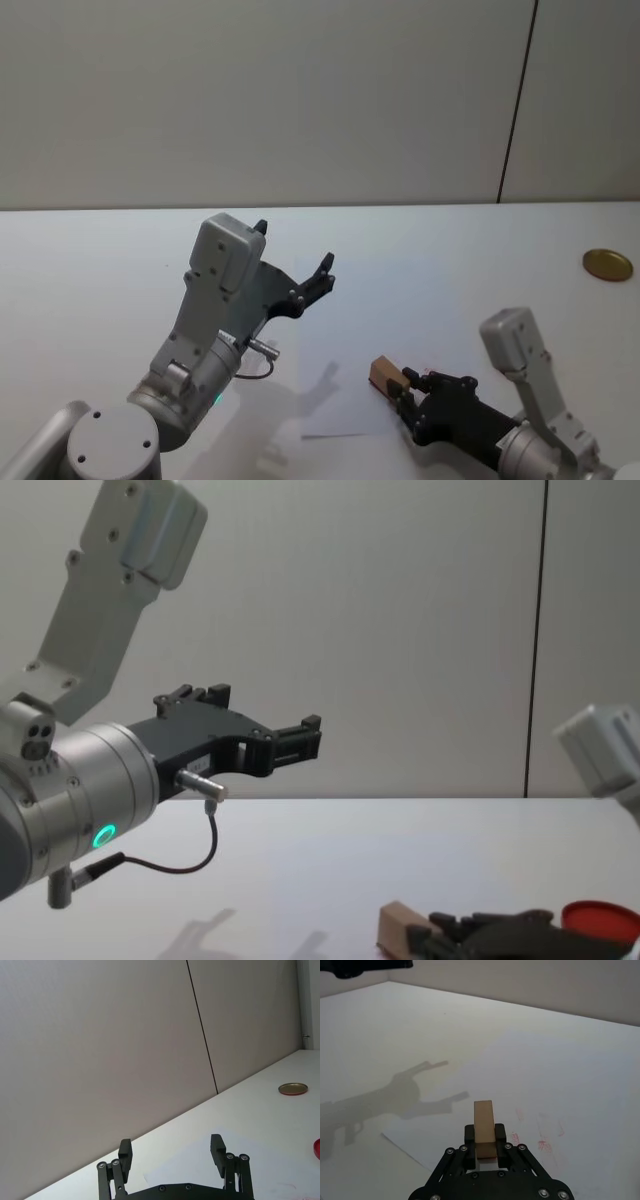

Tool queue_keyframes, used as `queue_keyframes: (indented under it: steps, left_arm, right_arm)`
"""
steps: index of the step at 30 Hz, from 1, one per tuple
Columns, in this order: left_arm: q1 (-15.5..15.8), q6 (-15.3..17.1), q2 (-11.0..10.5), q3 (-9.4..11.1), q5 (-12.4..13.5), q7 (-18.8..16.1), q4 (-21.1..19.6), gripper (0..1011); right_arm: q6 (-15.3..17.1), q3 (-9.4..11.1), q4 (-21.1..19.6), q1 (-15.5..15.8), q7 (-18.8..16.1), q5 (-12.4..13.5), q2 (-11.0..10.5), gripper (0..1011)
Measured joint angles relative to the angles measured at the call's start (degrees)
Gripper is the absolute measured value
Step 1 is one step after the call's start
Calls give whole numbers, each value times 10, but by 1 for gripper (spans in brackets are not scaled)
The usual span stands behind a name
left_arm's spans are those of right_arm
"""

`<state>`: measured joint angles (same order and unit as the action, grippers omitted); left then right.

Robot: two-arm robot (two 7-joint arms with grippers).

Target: Use the one hand to pick up the stamp and affix it onto the A4 paper.

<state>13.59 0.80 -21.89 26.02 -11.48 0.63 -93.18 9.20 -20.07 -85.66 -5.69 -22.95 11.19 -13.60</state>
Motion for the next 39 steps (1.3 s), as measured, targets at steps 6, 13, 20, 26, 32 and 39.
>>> queue_keyframes:
  steps: [6, 13, 20, 26, 32, 39]
  left_arm:
    - [0, 0, 0, 0, 0, 0, 0, 993]
    - [0, 0, 0, 0, 0, 0, 0, 993]
    - [0, 0, 0, 0, 0, 0, 0, 993]
    - [0, 0, 0, 0, 0, 0, 0, 993]
    - [0, 0, 0, 0, 0, 0, 0, 993]
    - [0, 0, 0, 0, 0, 0, 0, 993]
  right_arm:
    - [-18, 12, -19, 3, 16, 19, -9, 214]
    - [-29, 28, -35, 7, 34, 36, -24, 214]
    - [-33, 49, -48, 15, 49, 46, -48, 214]
    - [-32, 64, -51, 21, 58, 50, -66, 214]
    - [-28, 75, -47, 25, 62, 51, -79, 214]
    - [-23, 82, -34, 23, 64, 50, -87, 214]
